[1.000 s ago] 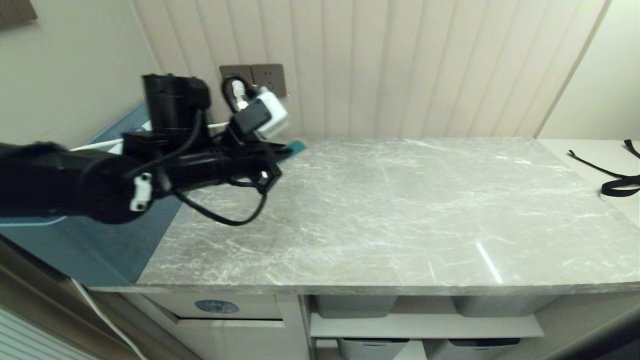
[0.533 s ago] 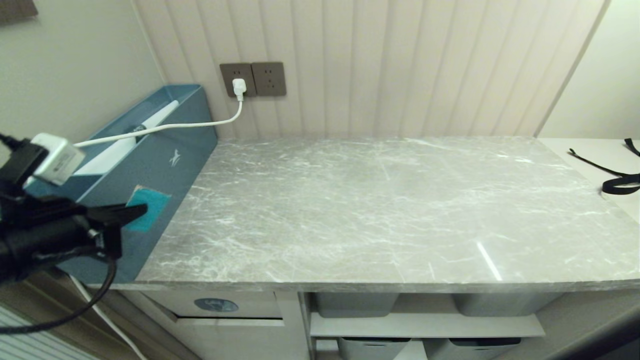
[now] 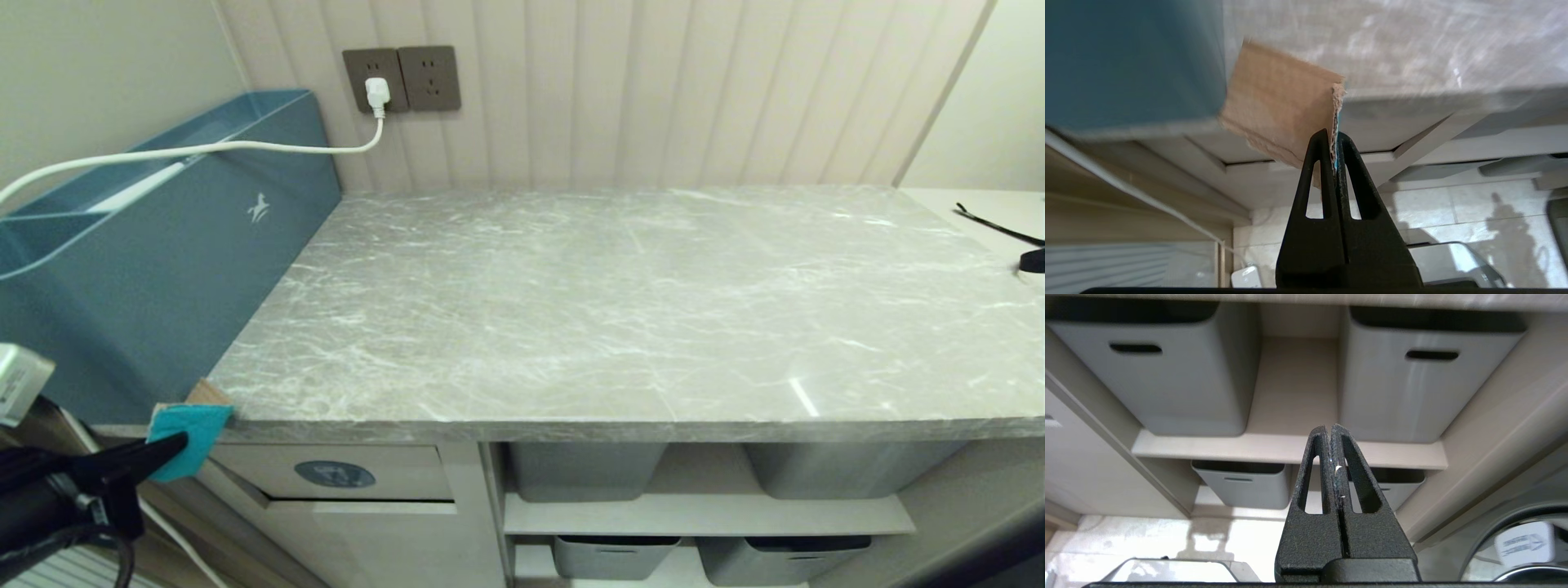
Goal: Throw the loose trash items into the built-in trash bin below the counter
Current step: Put the garbage in the trash can
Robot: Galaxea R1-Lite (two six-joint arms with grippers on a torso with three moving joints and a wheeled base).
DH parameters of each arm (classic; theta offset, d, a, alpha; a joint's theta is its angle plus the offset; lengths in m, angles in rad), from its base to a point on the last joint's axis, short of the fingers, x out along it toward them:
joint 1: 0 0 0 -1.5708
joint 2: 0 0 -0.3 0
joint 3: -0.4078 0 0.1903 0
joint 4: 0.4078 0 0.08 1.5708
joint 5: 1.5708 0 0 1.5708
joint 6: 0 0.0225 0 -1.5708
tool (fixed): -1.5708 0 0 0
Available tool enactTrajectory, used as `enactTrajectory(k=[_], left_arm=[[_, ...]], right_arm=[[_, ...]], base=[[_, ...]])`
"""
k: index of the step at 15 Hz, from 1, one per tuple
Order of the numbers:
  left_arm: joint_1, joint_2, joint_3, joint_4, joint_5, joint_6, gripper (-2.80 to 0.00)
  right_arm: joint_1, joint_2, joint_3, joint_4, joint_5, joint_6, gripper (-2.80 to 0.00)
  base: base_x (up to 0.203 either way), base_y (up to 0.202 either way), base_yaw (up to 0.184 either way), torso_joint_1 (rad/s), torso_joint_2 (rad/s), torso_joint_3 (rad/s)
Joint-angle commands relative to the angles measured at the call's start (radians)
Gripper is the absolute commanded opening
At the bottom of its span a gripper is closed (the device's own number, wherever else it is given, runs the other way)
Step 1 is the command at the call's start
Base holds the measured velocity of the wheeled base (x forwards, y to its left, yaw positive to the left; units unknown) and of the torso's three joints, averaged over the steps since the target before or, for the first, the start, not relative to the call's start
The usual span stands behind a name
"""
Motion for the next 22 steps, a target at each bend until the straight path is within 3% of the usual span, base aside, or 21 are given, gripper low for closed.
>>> enactTrajectory(k=[1,5,8,10,13,17,22], left_arm=[[0.003,-0.045,0.021,-0.005,0.065,0.004,-2.80],[0.002,-0.189,-0.065,-0.023,0.124,0.022,-2.80],[0.002,-0.355,-0.164,-0.040,0.139,0.082,-2.80],[0.002,-0.438,-0.190,-0.045,0.143,0.135,-2.80],[0.002,-0.533,-0.188,-0.020,0.137,0.156,-2.80],[0.002,-0.690,-0.024,0.191,0.122,0.154,-2.80],[0.002,-0.703,0.267,0.230,-0.014,0.150,-2.80]], right_arm=[[0.000,0.000,0.000,0.001,0.000,-0.001,-2.80],[0.001,0.001,0.000,0.001,0.000,-0.001,-2.80],[0.000,0.001,-0.001,0.001,0.000,-0.001,-2.80],[0.001,0.001,-0.002,0.001,0.000,-0.001,-2.80],[0.001,0.001,-0.002,0.001,0.000,-0.001,-2.80],[0.001,0.001,0.000,0.001,0.000,-0.001,-2.80],[0.001,0.001,-0.001,0.001,0.000,-0.001,-2.80]], base=[[0.000,0.000,0.000,-0.237,0.54,0.294],[0.000,0.000,0.000,-0.225,0.51,0.288],[0.000,0.000,0.000,-0.209,0.49,0.280],[0.000,0.000,0.000,-0.192,0.48,0.281],[0.000,0.000,0.000,-0.186,0.47,0.279],[0.000,0.000,0.000,-0.165,0.46,0.296],[0.000,0.000,0.000,-0.130,0.44,0.306]])
